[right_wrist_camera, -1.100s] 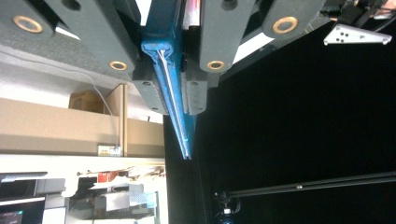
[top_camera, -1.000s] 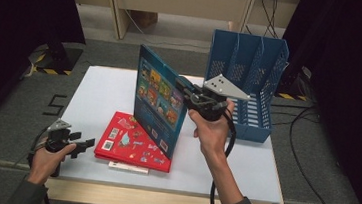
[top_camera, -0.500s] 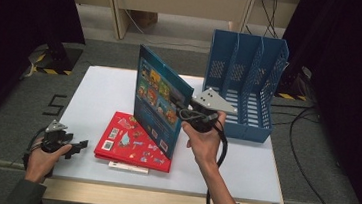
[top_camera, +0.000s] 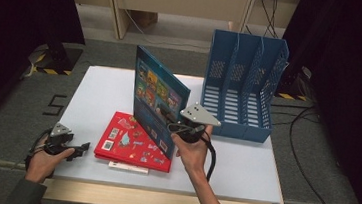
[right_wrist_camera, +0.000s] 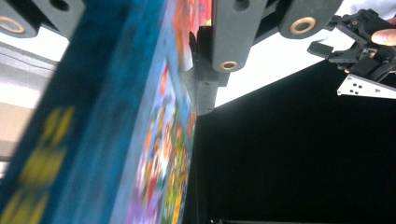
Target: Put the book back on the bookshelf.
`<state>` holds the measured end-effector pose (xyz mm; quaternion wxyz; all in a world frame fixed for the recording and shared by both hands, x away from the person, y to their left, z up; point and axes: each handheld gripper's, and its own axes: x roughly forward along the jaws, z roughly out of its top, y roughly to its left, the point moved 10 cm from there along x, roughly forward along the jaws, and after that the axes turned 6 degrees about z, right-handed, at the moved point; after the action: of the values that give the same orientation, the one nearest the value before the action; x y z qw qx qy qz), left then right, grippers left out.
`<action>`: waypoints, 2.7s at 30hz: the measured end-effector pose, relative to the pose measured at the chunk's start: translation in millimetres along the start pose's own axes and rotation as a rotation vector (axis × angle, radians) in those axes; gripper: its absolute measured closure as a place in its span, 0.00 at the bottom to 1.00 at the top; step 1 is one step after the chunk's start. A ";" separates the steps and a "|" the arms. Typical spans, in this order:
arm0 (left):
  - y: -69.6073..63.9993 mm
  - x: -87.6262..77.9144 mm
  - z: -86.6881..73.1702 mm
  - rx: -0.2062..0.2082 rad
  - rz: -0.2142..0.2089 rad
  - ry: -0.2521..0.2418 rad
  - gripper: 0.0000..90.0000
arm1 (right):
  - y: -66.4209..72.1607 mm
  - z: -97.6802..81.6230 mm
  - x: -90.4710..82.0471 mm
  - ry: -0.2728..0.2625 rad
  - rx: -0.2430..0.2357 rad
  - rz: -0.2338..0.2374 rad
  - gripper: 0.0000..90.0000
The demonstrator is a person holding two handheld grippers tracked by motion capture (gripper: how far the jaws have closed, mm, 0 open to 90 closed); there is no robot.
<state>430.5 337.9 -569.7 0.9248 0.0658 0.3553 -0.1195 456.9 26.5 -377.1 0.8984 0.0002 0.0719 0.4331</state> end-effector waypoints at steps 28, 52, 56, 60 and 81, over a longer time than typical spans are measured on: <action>-0.2 0.1 -0.2 -0.001 0.005 -0.003 0.24 | 4.5 -42.6 19.2 0.009 0.002 -0.007 0.82; -0.2 0.0 -0.2 -0.001 0.006 -0.007 0.23 | 16.1 -38.3 24.4 0.040 -0.065 0.050 0.90; -0.1 -0.1 -0.4 0.001 0.004 -0.003 0.23 | 10.2 -35.5 23.5 0.027 -0.017 0.053 0.91; -0.2 0.1 -0.3 0.000 0.008 -0.006 0.23 | 1.6 -31.3 20.4 0.009 0.011 0.067 0.91; -0.6 0.1 -0.4 -0.001 0.009 -0.008 0.23 | -18.3 1.1 -13.3 -0.026 -0.039 0.010 0.92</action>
<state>430.2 337.4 -570.0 0.9268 0.0664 0.3514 -0.1151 463.1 4.8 -375.5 0.8970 -0.0112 0.0520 0.4388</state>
